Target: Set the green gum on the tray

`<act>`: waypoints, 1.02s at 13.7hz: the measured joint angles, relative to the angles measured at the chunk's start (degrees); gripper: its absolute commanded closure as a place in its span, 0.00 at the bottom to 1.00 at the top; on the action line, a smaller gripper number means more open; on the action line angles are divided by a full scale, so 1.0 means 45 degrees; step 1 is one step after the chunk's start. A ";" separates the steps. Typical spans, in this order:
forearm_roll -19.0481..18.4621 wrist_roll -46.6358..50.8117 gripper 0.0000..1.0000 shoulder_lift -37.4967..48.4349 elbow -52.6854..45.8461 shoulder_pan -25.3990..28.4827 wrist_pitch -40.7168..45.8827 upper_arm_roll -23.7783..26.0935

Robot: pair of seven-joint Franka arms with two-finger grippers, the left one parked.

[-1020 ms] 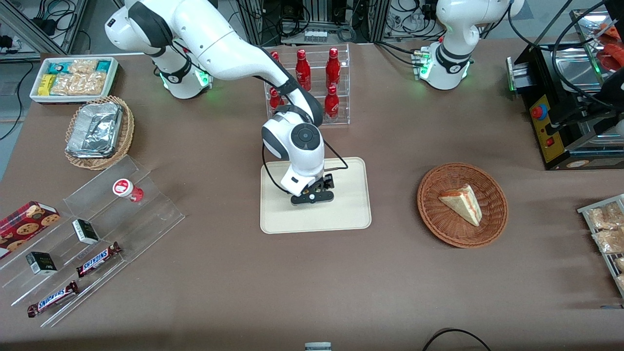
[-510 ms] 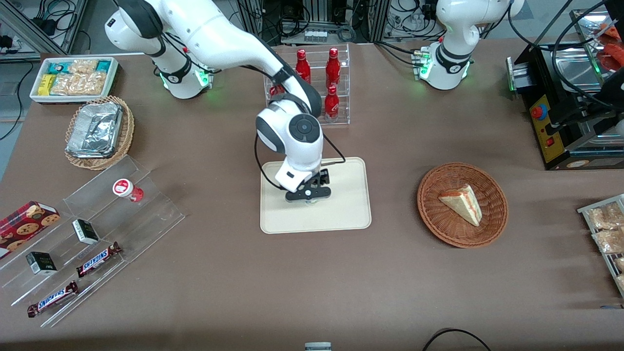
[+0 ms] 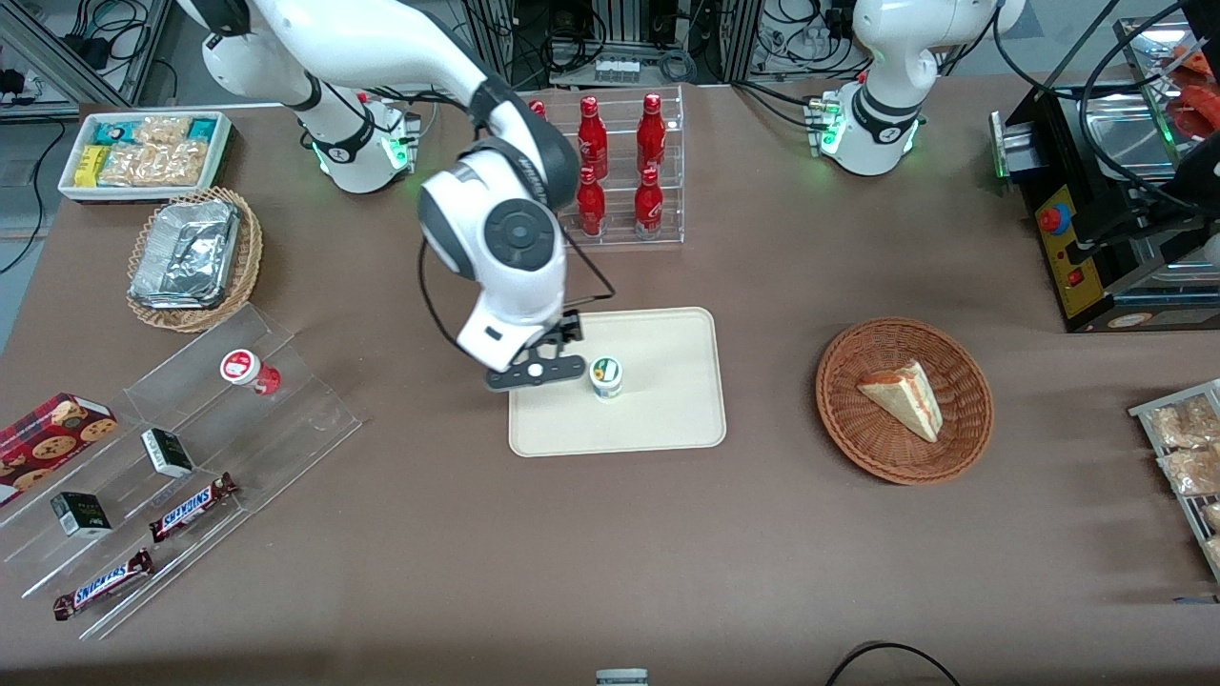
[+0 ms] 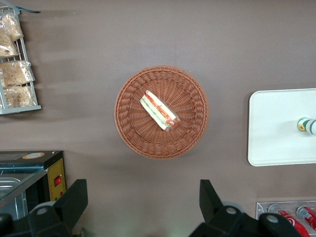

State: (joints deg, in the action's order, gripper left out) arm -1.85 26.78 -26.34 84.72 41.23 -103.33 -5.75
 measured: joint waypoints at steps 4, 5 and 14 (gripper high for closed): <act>0.0000 -0.1697 0.00 0.0585 0.0121 -0.1420 0.1056 -0.0007; 0.0002 -0.2339 0.00 0.0719 0.0145 -0.1995 0.1229 0.0000; 0.0234 -0.5092 0.00 0.3368 0.1318 -0.7279 0.1429 0.1105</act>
State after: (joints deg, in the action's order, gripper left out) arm -0.80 3.87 -11.18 90.65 8.47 -96.90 -0.77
